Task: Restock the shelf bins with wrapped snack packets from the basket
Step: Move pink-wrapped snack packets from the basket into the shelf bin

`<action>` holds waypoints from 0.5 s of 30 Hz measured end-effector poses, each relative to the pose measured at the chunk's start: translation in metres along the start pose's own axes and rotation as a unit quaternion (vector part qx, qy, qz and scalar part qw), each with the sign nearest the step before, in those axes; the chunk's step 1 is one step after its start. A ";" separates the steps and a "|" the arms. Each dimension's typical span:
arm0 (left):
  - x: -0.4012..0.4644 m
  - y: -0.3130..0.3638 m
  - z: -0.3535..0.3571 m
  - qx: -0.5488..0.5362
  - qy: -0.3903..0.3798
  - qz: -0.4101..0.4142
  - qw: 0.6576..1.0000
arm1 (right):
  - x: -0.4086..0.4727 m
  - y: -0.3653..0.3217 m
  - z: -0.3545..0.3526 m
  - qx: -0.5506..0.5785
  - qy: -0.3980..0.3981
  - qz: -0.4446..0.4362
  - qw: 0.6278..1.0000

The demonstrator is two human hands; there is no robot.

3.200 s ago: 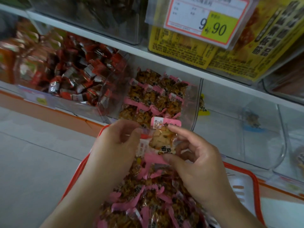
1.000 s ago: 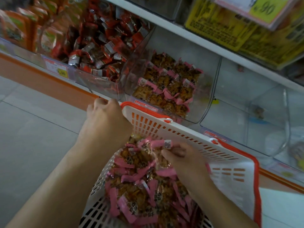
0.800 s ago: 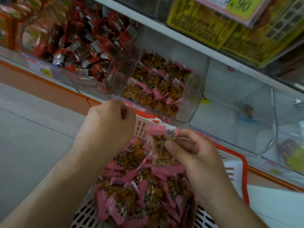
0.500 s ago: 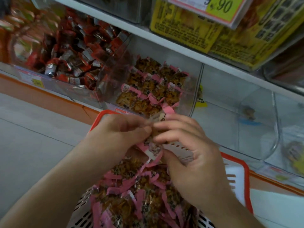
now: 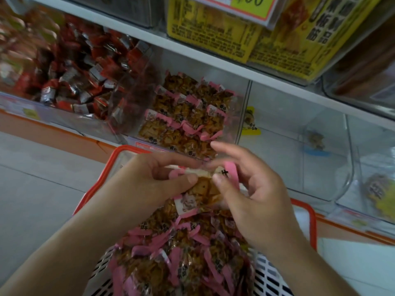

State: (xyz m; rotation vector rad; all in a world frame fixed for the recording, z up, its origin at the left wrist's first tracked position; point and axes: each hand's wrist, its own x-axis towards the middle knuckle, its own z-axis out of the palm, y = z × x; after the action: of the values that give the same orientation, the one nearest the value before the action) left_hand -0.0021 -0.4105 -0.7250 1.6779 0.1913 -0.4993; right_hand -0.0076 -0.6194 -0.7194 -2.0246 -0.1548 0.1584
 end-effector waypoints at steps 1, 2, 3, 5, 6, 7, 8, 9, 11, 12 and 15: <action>0.000 0.000 0.000 -0.013 0.002 -0.003 1.000 | 0.000 0.000 0.000 0.005 -0.016 0.029 0.999; 0.000 0.000 0.001 -0.025 0.015 -0.002 1.000 | -0.001 -0.001 0.001 0.013 -0.029 0.054 0.998; 0.000 0.001 0.001 -0.032 0.033 0.002 0.999 | -0.002 -0.002 0.002 0.026 -0.037 0.073 0.996; -0.001 0.002 0.003 -0.053 0.061 0.000 0.997 | -0.003 -0.003 0.007 0.060 -0.030 0.093 0.993; 0.000 0.002 0.003 -0.070 0.063 -0.012 0.995 | -0.004 -0.003 0.009 0.076 -0.012 0.097 0.992; 0.000 0.001 0.003 -0.087 0.059 -0.026 0.994 | -0.005 -0.002 0.011 0.091 0.006 0.101 0.991; 0.000 -0.001 0.003 -0.100 0.056 -0.039 0.993 | -0.005 -0.002 0.013 0.102 0.018 0.105 0.989; 0.000 -0.004 0.003 -0.101 0.059 -0.048 0.992 | -0.006 -0.002 0.015 0.105 0.020 0.108 0.988; 0.000 -0.006 0.002 -0.069 0.069 -0.042 0.994 | -0.006 -0.001 0.018 0.091 -0.013 0.107 0.990; 0.001 -0.007 0.001 -0.052 0.074 -0.034 0.995 | -0.007 0.000 0.019 0.077 -0.039 0.102 0.991; 0.002 -0.007 0.000 -0.029 0.095 -0.028 0.995 | -0.005 0.001 0.022 0.032 -0.080 0.103 0.991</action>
State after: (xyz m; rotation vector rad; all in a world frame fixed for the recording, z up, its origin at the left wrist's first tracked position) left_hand -0.0035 -0.4100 -0.7317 1.6669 0.3893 -0.3729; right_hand -0.0167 -0.6014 -0.7294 -1.9610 -0.0400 0.4510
